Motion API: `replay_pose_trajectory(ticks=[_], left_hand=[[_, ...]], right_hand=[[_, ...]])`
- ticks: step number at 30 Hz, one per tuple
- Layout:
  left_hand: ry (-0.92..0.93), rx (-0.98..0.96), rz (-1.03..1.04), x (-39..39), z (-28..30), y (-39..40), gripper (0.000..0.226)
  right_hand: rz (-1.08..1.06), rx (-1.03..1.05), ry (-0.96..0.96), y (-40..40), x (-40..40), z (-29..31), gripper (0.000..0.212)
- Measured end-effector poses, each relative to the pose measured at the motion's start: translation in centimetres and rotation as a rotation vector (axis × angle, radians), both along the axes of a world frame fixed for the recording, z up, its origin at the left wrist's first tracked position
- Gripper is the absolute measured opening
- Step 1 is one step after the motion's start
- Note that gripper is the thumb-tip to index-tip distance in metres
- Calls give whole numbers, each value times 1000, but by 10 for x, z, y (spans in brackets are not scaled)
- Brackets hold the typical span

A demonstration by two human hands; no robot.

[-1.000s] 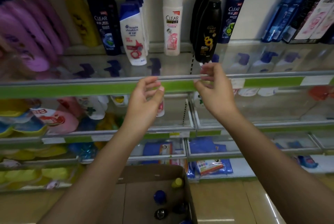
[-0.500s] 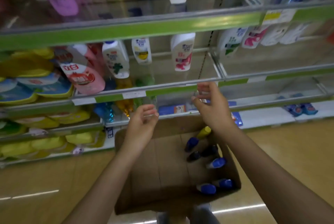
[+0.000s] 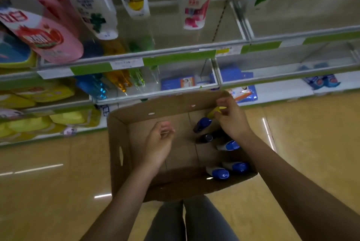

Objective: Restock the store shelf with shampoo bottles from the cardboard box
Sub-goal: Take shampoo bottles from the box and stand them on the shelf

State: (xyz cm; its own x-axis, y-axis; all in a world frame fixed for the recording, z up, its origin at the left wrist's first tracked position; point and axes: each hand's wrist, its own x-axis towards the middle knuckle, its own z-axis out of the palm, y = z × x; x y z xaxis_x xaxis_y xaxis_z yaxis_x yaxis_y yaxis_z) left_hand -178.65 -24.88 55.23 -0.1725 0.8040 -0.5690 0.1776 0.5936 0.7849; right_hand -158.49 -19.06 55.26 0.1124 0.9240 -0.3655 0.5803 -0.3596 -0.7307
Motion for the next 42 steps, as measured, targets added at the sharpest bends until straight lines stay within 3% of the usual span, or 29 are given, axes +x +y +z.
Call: replay_pose_trajectory(ticks=[10, 16, 23, 27, 32, 35, 42], left_hand=[[6, -182, 53, 28, -64, 12, 19], [-1, -264, 72, 28, -83, 2, 25], [30, -298, 68, 25, -93, -11, 28], [43, -295, 63, 22, -92, -17, 29], [45, -248, 49, 19, -73, -13, 29], [59, -191, -11, 15, -55, -8, 32], [-13, -96, -110, -13, -8, -9, 63]], right_hand=[[280, -279, -197, 22, 9, -94, 56], [450, -340, -243, 32, 2, -135, 62], [513, -303, -280, 43, 2, -155, 44], [435, -301, -159, 48, 2, -134, 39], [444, -360, 11, 58, -3, -85, 51], [479, -414, 159, 58, -10, -43, 40], [637, -417, 222, 54, -29, 49, 32]])
